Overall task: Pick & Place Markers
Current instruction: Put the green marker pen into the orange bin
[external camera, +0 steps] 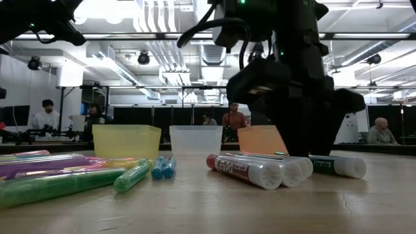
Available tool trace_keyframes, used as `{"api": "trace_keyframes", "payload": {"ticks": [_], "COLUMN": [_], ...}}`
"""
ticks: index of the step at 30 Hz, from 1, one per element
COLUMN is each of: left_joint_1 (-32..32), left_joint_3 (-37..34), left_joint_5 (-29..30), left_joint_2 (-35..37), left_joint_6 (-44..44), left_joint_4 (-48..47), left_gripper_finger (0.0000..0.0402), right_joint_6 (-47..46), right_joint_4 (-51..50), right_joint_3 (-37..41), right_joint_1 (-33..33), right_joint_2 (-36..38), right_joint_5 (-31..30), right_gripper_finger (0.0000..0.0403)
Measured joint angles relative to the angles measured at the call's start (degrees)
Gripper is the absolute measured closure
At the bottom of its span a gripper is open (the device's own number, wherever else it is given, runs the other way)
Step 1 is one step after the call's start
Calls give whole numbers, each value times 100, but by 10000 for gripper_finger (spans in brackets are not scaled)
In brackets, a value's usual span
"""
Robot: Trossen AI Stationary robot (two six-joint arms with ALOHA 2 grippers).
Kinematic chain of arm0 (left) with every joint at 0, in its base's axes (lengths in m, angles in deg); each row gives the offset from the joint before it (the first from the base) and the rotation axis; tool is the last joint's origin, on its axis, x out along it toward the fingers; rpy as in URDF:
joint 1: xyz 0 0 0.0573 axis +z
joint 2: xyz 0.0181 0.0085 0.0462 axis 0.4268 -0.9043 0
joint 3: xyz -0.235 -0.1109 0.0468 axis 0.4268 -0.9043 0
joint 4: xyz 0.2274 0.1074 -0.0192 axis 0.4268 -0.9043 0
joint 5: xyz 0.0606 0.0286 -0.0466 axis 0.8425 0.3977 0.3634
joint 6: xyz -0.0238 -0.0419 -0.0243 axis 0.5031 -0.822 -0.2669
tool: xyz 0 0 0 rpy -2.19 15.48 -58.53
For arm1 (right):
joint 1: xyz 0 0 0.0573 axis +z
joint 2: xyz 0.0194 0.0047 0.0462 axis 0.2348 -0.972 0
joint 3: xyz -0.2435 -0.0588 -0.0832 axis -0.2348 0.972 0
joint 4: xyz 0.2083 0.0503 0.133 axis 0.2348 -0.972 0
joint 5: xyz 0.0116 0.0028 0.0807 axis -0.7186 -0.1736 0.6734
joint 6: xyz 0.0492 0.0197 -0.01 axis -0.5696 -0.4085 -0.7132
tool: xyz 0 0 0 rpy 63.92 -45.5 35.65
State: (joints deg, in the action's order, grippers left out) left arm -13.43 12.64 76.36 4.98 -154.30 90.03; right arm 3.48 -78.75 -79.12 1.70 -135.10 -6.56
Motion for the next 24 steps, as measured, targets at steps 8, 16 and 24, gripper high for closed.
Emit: {"api": "trace_keyframes", "payload": {"ticks": [8, 16, 24], "left_joint_1": [0, 0, 0], "left_joint_3": [2, 4, 7], "left_joint_5": [0, 0, 0], "left_joint_2": [1, 1, 2], "left_joint_6": [-123, -144, -190], "left_joint_4": [1, 0, -1], "left_gripper_finger": [290, 290, 290], "right_joint_6": [180, 226, -403], "right_joint_4": [8, -177, -802], "right_joint_3": [126, -41, -46], "right_joint_1": [-112, -172, -345], "right_joint_2": [36, 286, 1339], "right_joint_5": [126, 49, -923], "right_gripper_finger": [333, 354, 346]}}
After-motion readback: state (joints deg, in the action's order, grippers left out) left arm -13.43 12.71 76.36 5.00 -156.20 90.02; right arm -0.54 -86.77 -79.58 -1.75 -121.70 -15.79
